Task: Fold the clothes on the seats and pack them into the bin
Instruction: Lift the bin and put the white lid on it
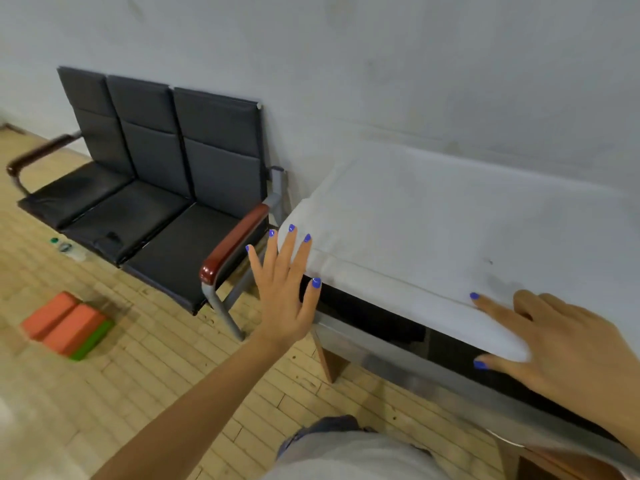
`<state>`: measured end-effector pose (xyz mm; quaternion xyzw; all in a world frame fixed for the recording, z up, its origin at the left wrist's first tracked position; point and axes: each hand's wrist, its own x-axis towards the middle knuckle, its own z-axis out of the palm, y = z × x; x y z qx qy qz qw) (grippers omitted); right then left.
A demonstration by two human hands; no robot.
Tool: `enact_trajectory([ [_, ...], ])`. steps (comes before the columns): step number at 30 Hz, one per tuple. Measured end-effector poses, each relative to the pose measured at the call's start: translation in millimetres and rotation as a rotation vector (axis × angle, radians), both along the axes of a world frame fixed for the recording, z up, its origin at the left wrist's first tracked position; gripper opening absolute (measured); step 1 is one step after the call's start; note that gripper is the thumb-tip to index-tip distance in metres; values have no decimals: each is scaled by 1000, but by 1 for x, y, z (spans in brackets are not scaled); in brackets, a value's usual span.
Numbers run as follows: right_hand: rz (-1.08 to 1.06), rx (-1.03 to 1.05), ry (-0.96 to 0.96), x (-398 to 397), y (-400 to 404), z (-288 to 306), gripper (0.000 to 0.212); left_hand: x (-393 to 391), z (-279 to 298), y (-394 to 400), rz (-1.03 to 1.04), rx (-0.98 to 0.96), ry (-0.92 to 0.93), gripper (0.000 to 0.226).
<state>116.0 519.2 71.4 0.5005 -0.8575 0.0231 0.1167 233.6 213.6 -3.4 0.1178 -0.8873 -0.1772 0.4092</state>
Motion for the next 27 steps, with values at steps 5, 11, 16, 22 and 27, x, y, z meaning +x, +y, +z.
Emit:
enact_trajectory([
  [5, -32, -40, 39, 19, -1, -7, 89, -24, 4, -6, -75, 9, 16, 52],
  [11, -148, -9, 44, 27, -6, -7, 90, -33, 4, -15, -93, 38, -19, 41],
  [16, -301, -33, 81, 47, 0, -20, 75, -24, -1, -29, -213, -106, -68, 38],
  [22, -476, 117, -60, 70, 0, -26, 69, -9, -8, -52, -414, -208, -213, 53],
  [27, -592, 127, -163, 84, -4, -32, 70, -2, -3, -62, -492, -259, -391, 50],
])
